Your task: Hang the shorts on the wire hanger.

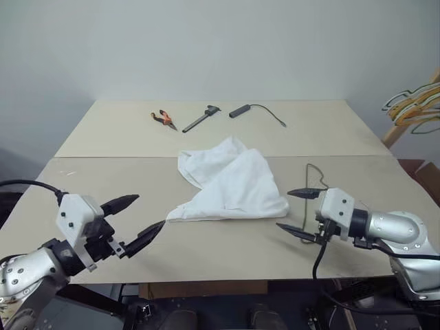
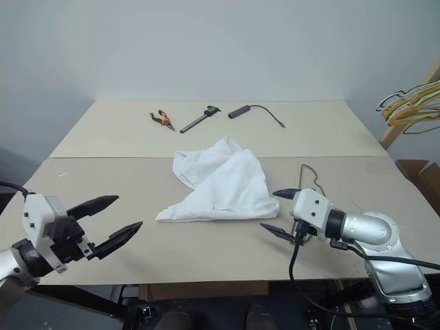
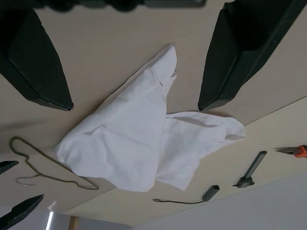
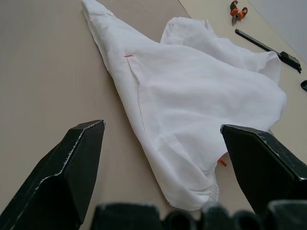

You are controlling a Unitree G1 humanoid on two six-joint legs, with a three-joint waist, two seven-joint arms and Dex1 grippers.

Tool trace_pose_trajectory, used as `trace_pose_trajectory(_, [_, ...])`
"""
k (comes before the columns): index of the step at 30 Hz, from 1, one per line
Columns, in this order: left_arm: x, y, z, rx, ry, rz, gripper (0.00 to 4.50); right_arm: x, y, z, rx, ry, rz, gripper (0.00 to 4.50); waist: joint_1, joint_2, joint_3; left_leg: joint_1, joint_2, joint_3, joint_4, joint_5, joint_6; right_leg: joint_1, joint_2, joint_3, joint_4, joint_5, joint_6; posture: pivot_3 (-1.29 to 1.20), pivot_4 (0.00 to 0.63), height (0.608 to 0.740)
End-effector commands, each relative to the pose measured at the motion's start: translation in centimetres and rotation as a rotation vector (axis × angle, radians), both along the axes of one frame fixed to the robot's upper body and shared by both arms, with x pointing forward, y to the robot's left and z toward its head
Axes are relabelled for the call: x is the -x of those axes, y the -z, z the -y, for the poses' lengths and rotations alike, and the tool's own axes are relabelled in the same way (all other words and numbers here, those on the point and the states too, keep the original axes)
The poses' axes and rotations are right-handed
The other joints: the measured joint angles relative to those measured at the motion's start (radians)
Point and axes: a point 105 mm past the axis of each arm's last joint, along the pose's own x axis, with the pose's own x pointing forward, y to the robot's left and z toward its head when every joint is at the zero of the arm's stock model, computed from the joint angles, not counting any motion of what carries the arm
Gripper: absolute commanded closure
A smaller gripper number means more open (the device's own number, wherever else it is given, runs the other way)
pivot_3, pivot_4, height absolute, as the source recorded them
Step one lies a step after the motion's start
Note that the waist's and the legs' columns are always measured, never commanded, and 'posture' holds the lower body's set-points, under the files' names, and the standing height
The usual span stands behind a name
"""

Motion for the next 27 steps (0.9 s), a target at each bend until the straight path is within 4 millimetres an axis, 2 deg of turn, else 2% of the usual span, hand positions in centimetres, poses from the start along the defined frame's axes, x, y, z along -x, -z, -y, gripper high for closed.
trace_pose_trajectory(1, [0.1,-1.2,0.3,0.013,0.001,0.058,0.00,-0.1,-1.2,-0.3,-0.010,-0.026,0.051,0.02,0.001,0.000,0.000,0.000,0.000,0.000,0.000,0.000,0.000,0.000,0.000,0.000,0.000,0.000,0.000,0.15,0.020,0.740])
trace_pose_trajectory(5, [0.1,-1.3,0.5,0.014,0.022,0.050,0.00,-0.1,-1.1,-0.3,0.011,-0.019,0.071,0.02,0.001,0.001,-0.001,0.000,0.000,0.000,0.000,0.000,0.000,0.000,0.000,0.000,0.000,0.000,0.000,0.14,0.018,0.740])
trace_pose_trajectory(9, [0.1,-1.2,0.6,-0.001,0.026,0.054,0.00,-0.5,0.0,-0.3,0.101,-0.006,0.122,0.02,0.001,0.001,-0.001,0.000,0.000,0.000,0.000,0.000,0.000,0.000,0.000,0.000,0.000,0.000,0.000,0.15,0.018,0.740])
trace_pose_trajectory(12, [-0.2,-1.5,0.7,0.011,0.019,0.069,0.00,-1.7,1.0,0.0,0.218,0.018,0.190,0.02,0.000,0.000,-0.001,0.000,0.000,0.000,0.000,0.000,0.000,0.000,0.000,0.000,0.000,0.000,0.000,0.14,0.017,0.740])
trace_pose_trajectory(16, [0.0,-1.2,0.8,0.023,0.008,0.060,0.00,-3.8,1.3,0.2,0.335,0.061,0.314,0.02,-0.004,0.001,-0.002,0.001,0.000,0.001,0.000,0.000,0.000,0.000,0.000,0.000,0.001,0.001,-0.002,0.13,0.027,0.740])
trace_pose_trajectory(22, [-0.3,-1.1,1.1,0.029,0.023,0.058,0.00,-5.2,3.1,0.0,0.492,0.032,0.412,0.02,0.000,0.001,-0.001,0.000,0.000,0.000,0.000,0.000,0.000,-0.001,0.000,0.000,0.000,0.004,-0.007,0.12,0.027,0.740])
trace_pose_trajectory(27, [-0.5,-1.3,1.1,0.017,0.031,0.070,0.00,-4.6,4.6,0.5,0.581,-0.049,0.396,0.02,-0.002,0.001,-0.002,0.000,0.000,0.000,0.000,0.000,-0.001,0.000,0.000,0.000,0.000,0.003,-0.008,0.14,0.020,0.740])
